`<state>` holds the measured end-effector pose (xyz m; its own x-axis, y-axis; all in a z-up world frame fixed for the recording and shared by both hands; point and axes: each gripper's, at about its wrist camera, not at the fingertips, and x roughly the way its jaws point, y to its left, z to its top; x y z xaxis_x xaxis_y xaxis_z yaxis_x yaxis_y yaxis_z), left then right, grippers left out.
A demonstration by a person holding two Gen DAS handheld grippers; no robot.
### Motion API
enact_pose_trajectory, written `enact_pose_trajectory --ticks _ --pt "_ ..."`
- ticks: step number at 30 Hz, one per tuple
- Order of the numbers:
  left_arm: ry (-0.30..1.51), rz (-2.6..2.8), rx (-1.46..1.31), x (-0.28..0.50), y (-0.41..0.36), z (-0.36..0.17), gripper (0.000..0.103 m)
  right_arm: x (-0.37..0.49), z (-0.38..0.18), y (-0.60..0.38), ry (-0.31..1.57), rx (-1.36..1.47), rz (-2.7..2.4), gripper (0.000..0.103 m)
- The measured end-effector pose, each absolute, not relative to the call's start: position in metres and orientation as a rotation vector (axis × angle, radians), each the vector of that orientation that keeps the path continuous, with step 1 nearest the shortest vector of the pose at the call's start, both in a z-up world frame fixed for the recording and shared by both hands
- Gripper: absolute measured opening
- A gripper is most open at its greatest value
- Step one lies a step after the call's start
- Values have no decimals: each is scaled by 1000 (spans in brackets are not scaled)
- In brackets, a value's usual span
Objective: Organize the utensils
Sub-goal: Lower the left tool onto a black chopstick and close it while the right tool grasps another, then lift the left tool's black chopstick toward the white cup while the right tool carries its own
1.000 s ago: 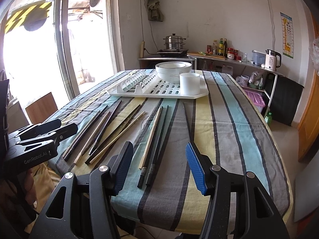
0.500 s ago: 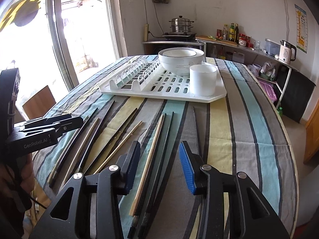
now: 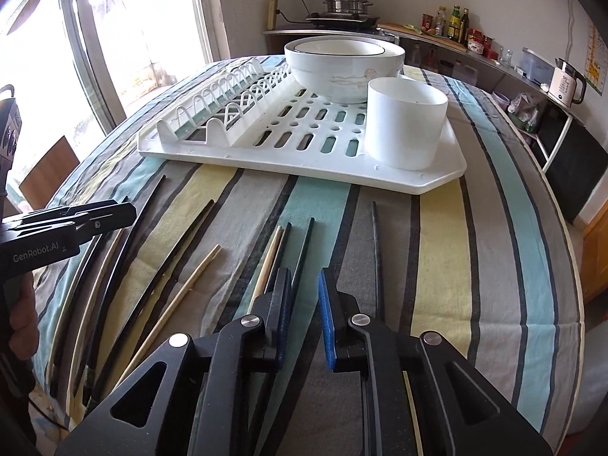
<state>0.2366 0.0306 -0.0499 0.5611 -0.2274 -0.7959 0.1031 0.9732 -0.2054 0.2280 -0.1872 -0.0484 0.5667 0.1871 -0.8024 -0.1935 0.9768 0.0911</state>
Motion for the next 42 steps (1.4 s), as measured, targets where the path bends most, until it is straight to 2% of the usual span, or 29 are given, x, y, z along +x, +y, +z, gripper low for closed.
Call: enact_pose_trajectory --ticks 14,19,24,28,36,42 --pt "1007 -182 -37 255 5 -58 29 239 -52 -179 977 -46 236 11" --pt "1003 -158 -21 255 6 -59 19 239 -51 -173 982 -88 222 11" --pt "1003 -148 -3 251 3 -59 15 239 -51 -170 982 -93 220 7" --pt "1009 -148 21 253 -2 -58 7 239 -51 -172 982 -77 224 6" --pt "1019 -175 40 256 -6 -55 6 238 -45 -178 968 -10 252 5" --pt "955 -220 37 245 -8 -30 6 228 -21 -186 909 32 270 5"
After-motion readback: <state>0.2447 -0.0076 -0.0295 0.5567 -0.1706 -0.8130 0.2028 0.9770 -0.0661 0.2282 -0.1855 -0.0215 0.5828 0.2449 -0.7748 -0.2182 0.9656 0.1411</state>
